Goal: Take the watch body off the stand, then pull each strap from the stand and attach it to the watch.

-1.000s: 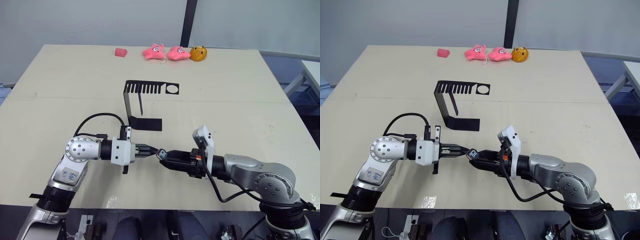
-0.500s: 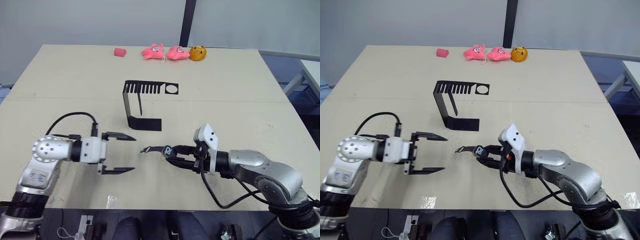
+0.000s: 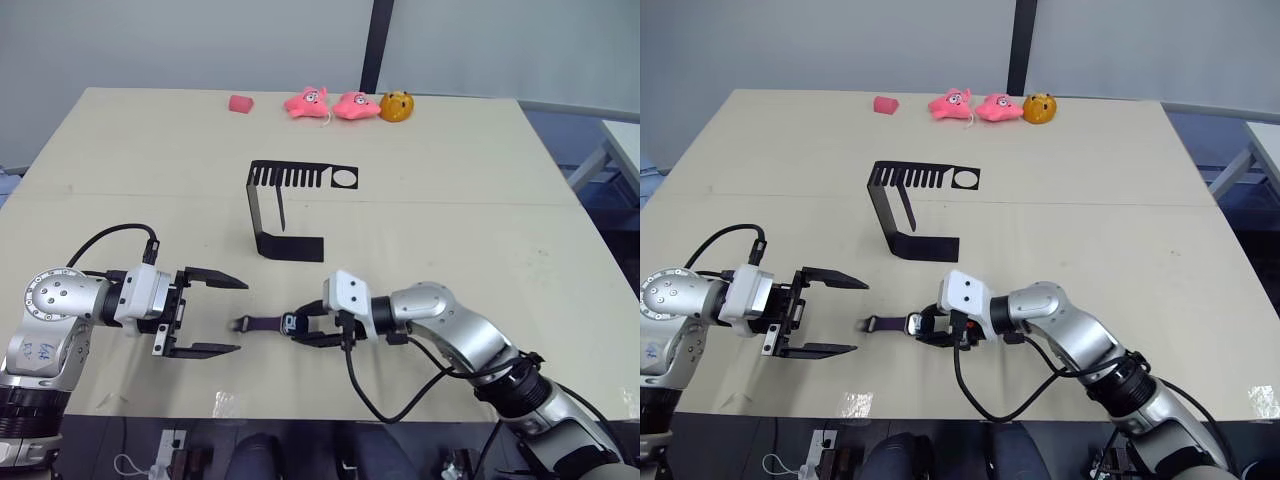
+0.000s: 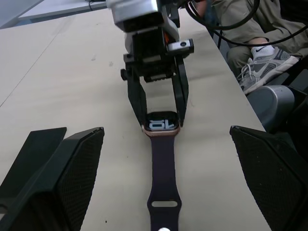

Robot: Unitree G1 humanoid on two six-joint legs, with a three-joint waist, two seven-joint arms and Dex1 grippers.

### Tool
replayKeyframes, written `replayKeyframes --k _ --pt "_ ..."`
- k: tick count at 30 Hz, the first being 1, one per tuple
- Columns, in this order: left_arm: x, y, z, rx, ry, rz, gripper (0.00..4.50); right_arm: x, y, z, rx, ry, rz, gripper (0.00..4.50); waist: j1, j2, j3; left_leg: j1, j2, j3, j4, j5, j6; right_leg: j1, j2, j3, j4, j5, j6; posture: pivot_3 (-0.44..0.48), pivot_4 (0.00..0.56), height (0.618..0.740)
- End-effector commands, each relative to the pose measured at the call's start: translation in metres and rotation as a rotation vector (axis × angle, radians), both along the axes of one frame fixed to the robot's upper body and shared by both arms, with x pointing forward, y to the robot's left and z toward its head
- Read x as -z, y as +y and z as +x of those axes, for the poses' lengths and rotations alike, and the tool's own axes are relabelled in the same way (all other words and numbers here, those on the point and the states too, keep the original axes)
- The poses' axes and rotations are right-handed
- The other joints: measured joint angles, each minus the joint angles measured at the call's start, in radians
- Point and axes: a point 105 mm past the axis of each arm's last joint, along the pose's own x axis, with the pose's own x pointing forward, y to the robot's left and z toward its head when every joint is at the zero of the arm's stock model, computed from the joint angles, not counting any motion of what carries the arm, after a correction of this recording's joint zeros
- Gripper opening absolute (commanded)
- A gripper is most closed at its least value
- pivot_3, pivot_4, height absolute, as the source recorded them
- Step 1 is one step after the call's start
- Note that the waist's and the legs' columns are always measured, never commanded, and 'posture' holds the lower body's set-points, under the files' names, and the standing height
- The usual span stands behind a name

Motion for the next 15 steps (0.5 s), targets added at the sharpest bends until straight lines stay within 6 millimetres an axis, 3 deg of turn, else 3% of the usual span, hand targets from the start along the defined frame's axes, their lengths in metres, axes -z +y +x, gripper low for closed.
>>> replayKeyframes --k 1,12,13,15 --pt "-0.005 0.002 -0.001 -0.001 -0.037 0.0 4.5 -0.005 -0.001 -0.001 -0.042 -0.052 -0.027 1.49 0.0 0.0 0.0 0.0 0.0 0.0 0.0 0.0 0.0 0.0 0.0 0.0 0.0 0.0 0.0 0.0 0.15 0.74" --pt "-0.001 -0.003 -0.001 -0.004 -0.035 -0.007 4.5 0.004 -0.019 -0.002 -0.028 -0.037 -0.107 1.49 -0.004 0.0 0.0 0.0 0.0 0.0 0.0 0.0 -0.001 0.0 0.0 0.0 0.001 -0.001 -0.001 0.0 0.15 0.74" --pt "0.0 -0.003 -0.001 -0.004 -0.035 -0.007 4.5 0.004 -0.02 -0.002 -0.026 -0.04 -0.108 2.58 -0.004 0.0 0.0 0.0 0.0 0.0 0.0 0.0 -0.001 0.0 0.0 0.0 0.001 -0.001 -0.001 0.0 0.15 0.74" --pt "0.0 -0.003 0.001 -0.013 -0.037 -0.008 4.5 -0.003 -0.031 -0.005 -0.041 -0.066 -0.11 3.36 -0.003 0.0 0.0 0.0 0.0 0.0 0.0 0.0 -0.001 0.0 0.0 0.0 0.001 -0.001 -0.001 0.0 0.15 0.74"
